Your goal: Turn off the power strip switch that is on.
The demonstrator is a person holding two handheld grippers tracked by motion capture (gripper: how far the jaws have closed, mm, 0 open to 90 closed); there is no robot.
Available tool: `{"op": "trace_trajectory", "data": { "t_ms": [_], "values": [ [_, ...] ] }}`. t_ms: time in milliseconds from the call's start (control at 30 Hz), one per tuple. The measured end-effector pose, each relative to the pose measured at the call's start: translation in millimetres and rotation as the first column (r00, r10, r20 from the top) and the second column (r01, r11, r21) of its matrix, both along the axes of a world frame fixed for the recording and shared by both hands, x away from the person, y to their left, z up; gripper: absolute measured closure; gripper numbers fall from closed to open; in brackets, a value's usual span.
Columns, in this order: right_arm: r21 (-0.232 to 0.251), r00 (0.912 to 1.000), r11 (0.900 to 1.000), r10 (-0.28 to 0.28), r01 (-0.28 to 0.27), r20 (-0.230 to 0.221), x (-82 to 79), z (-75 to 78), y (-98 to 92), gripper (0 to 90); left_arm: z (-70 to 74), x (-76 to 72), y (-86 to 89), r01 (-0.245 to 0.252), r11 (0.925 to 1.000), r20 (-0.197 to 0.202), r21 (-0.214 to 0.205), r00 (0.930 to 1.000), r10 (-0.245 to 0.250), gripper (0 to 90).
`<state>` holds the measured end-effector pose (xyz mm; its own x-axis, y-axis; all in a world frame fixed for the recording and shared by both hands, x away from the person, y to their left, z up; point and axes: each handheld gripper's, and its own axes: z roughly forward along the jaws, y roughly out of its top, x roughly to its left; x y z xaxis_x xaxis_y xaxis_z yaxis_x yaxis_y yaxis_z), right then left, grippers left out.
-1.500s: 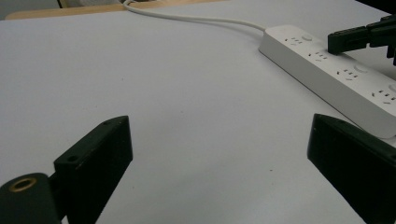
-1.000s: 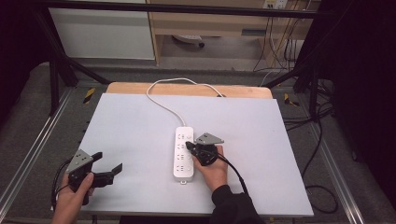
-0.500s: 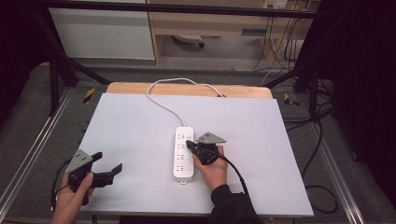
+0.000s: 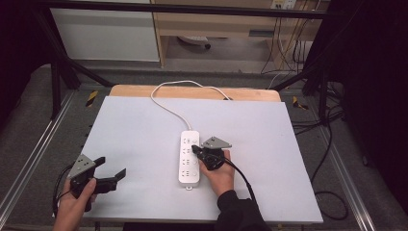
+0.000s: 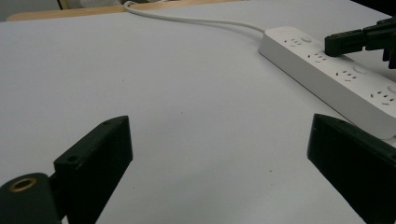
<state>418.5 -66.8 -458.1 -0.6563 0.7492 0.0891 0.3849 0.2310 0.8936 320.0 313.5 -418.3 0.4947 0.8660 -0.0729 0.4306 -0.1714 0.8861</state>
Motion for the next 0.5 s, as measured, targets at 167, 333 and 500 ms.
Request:
{"op": "trace_trajectory", "data": {
  "t_ms": [167, 333, 500],
  "values": [
    [-0.007, 1.0000, 1.0000, 0.005, -0.005, -0.001, 0.5, 0.8, -0.1, 90.0, -0.2, 0.5, 0.0, 0.001, 1.0000, -0.001, 0.005, 1.0000, -0.001, 6.8],
    [-0.004, 1.0000, 1.0000, -0.004, 0.004, -0.003, 0.0, 0.9, 0.4, 90.0, 0.2, 0.1, 0.2, 0.000, 1.0000, 0.002, 0.001, 1.0000, 0.000, 6.8],
    [-0.004, 1.0000, 1.0000, -0.002, 0.002, -0.005, 0.2, 1.2, 0.3, 90.0, 0.1, 0.7, 1.4, -0.001, 1.0000, 0.000, 0.006, 1.0000, 0.001, 6.8]
  ]
}}
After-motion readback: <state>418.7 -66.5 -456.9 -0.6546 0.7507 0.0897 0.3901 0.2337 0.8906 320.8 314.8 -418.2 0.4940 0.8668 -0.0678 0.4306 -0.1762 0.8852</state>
